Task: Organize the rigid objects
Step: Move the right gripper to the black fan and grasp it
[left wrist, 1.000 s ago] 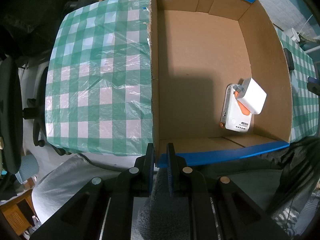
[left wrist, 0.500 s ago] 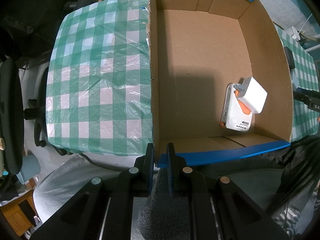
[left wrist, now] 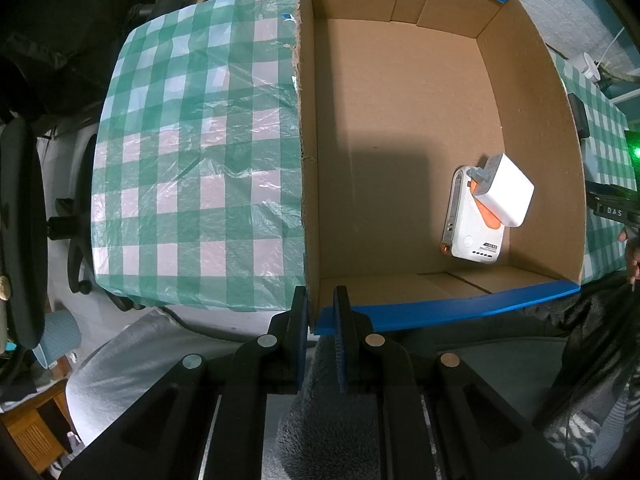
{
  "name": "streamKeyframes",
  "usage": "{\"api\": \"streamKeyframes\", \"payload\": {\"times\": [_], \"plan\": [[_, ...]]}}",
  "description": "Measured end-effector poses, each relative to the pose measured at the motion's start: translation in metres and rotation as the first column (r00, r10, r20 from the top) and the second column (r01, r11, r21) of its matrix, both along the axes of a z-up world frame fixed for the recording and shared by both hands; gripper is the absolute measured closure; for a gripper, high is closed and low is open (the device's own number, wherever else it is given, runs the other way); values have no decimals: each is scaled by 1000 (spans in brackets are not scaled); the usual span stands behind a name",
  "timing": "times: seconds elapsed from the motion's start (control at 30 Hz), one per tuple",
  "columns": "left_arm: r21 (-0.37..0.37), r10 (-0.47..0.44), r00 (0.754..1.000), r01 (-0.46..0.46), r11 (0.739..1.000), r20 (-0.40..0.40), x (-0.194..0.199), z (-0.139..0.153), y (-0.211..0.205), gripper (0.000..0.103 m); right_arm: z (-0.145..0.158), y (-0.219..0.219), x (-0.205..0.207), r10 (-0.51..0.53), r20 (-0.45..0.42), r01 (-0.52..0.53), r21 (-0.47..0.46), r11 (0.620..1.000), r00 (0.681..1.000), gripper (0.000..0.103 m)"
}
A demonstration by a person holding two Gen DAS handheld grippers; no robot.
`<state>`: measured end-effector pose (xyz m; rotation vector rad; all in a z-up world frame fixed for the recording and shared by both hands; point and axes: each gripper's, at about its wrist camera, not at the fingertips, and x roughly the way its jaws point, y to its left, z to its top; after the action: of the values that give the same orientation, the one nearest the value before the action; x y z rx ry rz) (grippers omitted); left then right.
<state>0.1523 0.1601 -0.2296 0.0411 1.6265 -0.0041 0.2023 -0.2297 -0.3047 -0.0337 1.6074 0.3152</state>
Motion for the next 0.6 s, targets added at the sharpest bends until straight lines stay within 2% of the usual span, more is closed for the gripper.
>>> {"api": "streamKeyframes", "payload": {"times": [0.27,0.37,0.6], "plan": [[1,0,1000,0,1000,0,0,0,0,92,-17,1,8,-7,-22,7,0,1000,1000,34],[2,-2,1000,2,1000,-1,0,0,0,92,-17,0,9,-5,-15,5,-8,1000,1000,41],[2,0,1000,0,1000,0,1,0,0,92,-13,2,-2,15,8,-14,-15,1000,1000,41]]}}
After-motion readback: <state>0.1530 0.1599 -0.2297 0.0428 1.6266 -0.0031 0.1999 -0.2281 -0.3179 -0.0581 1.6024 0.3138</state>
